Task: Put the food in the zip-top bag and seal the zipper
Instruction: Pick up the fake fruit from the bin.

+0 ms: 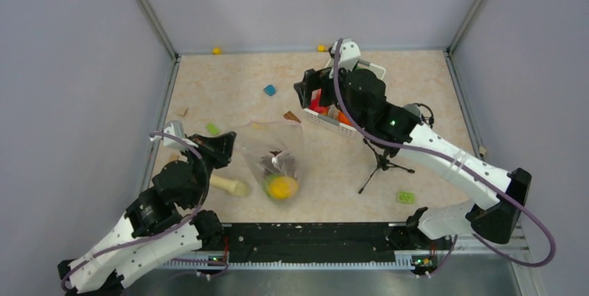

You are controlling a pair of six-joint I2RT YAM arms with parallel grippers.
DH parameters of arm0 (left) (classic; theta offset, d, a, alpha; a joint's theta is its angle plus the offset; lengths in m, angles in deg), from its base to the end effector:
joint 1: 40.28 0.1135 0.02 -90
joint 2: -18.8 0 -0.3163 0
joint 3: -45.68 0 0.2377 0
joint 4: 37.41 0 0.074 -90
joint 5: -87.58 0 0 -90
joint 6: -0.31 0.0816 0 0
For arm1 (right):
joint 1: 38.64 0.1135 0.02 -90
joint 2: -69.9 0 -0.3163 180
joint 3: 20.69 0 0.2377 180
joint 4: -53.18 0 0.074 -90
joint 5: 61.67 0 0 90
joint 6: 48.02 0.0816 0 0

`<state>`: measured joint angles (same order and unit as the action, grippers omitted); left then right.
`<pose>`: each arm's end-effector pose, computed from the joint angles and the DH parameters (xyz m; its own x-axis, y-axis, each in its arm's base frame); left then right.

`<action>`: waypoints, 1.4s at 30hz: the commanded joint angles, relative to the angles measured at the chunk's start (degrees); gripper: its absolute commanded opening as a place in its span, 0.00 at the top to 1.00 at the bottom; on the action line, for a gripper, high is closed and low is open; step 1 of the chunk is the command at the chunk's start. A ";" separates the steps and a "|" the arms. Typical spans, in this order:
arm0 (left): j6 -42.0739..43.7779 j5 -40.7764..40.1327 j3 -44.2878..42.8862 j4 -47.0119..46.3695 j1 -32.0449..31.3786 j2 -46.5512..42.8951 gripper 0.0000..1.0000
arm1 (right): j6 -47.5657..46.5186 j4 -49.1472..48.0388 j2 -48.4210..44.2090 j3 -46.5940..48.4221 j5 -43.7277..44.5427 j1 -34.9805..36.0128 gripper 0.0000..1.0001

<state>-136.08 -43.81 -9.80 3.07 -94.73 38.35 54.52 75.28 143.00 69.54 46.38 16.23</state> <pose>0.0725 -0.0087 0.3481 -0.1963 -0.6596 -0.7255 0.1233 0.7175 -0.6856 0.1969 0.2359 0.4730 -0.1789 0.1044 -0.9783 -0.5748 0.7959 0.1901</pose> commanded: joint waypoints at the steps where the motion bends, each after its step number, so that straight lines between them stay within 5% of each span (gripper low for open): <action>1: 3.73 -4.98 -10.85 0.22 0.23 5.87 1.00 | 5.21 6.76 5.64 5.25 3.58 -7.32 0.05; 14: 17.09 -10.25 -19.68 -4.13 0.72 22.68 1.00 | 7.48 12.99 25.46 15.73 8.86 -16.41 0.07; 29: 14.35 5.86 -5.36 -9.74 3.66 26.85 1.00 | 12.66 14.89 40.93 21.24 2.06 -21.59 0.18; 42: 12.44 11.15 2.47 -16.53 3.65 23.45 1.00 | 17.57 17.59 44.94 20.91 -2.20 -21.83 0.26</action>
<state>-122.96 -33.43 -8.88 -8.84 -91.30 63.25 69.60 92.74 187.80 89.69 45.76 -5.06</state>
